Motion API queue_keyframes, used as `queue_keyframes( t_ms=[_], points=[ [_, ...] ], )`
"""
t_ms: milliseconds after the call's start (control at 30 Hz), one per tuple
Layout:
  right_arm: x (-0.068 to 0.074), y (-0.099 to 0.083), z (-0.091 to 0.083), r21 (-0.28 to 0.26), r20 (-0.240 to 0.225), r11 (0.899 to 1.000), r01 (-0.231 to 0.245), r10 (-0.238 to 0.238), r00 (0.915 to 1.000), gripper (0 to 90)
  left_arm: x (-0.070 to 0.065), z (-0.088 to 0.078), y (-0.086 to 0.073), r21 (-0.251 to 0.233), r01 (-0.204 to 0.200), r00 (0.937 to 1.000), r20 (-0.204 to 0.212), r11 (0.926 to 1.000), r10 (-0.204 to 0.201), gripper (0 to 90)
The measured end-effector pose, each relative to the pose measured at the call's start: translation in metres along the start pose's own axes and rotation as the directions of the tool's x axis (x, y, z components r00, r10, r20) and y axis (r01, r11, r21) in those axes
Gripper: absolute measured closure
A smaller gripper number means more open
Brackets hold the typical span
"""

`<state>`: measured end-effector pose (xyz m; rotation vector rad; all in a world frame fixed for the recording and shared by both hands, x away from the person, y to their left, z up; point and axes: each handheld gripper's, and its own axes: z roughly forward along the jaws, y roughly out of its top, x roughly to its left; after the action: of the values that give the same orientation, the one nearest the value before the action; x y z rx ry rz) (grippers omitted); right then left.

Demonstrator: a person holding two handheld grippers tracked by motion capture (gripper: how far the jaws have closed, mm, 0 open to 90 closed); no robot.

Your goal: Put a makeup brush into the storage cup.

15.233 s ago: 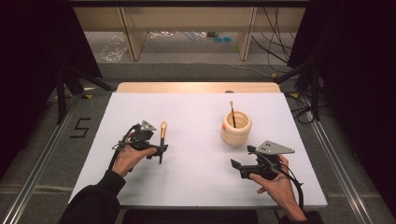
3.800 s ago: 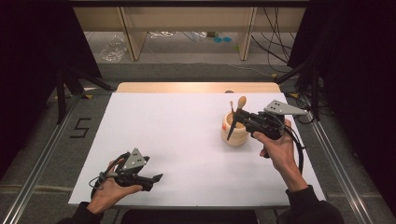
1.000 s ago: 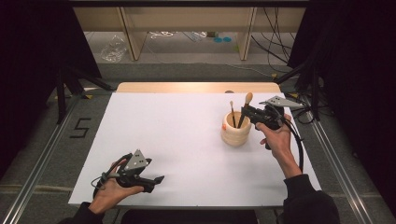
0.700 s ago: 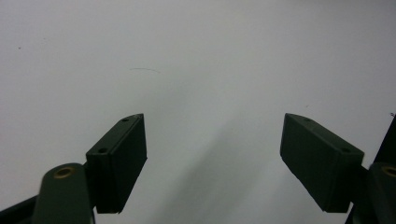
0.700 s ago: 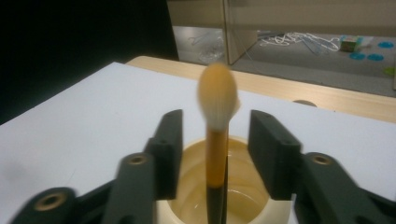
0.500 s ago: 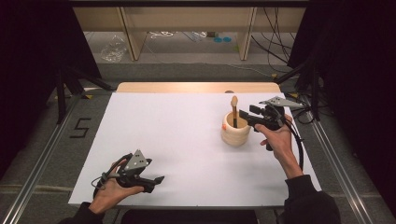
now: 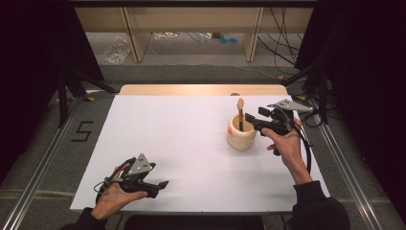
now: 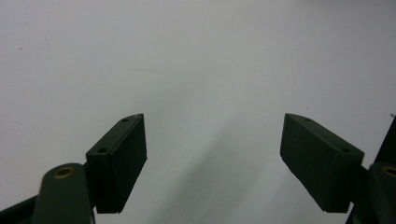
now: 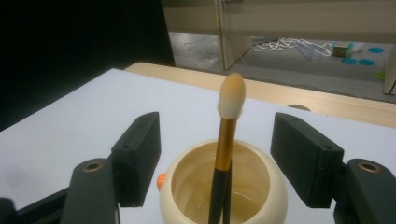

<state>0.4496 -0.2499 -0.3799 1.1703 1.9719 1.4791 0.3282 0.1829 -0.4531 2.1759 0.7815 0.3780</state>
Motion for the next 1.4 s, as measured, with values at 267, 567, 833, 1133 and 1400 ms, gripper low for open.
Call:
queue_keyframes(
  t_ms=[267,567,833,1133,1400],
  points=[
    [0.007,0.003,-0.004,0.005,0.002,1.000,-0.001,0.001,1.0000,27.9,0.001,0.000,0.000,0.008,-0.004,1.0000,-0.009,1.0000,0.004,22.7],
    [0.016,0.003,-0.002,-0.001,0.000,1.000,0.002,-0.002,1.0000,23.4,0.000,0.000,0.001,0.001,0.006,1.0000,-0.007,1.0000,-0.006,22.0],
    [0.022,0.002,-0.001,-0.005,-0.004,1.000,0.009,-0.009,0.9999,22.6,0.001,0.000,0.002,0.008,-0.005,0.9999,-0.012,1.0000,0.005,22.0],
    [0.028,0.003,-0.004,-0.007,-0.019,1.000,0.018,-0.018,0.9997,22.3,0.001,0.001,0.002,-0.007,0.010,0.9999,-0.001,0.9999,-0.010,22.0],
    [0.035,0.000,-0.004,-0.007,-0.040,1.000,0.016,-0.016,0.9991,20.5,0.001,0.000,0.002,-0.005,0.007,1.0000,-0.003,1.0000,-0.007,22.0]
  ],
)
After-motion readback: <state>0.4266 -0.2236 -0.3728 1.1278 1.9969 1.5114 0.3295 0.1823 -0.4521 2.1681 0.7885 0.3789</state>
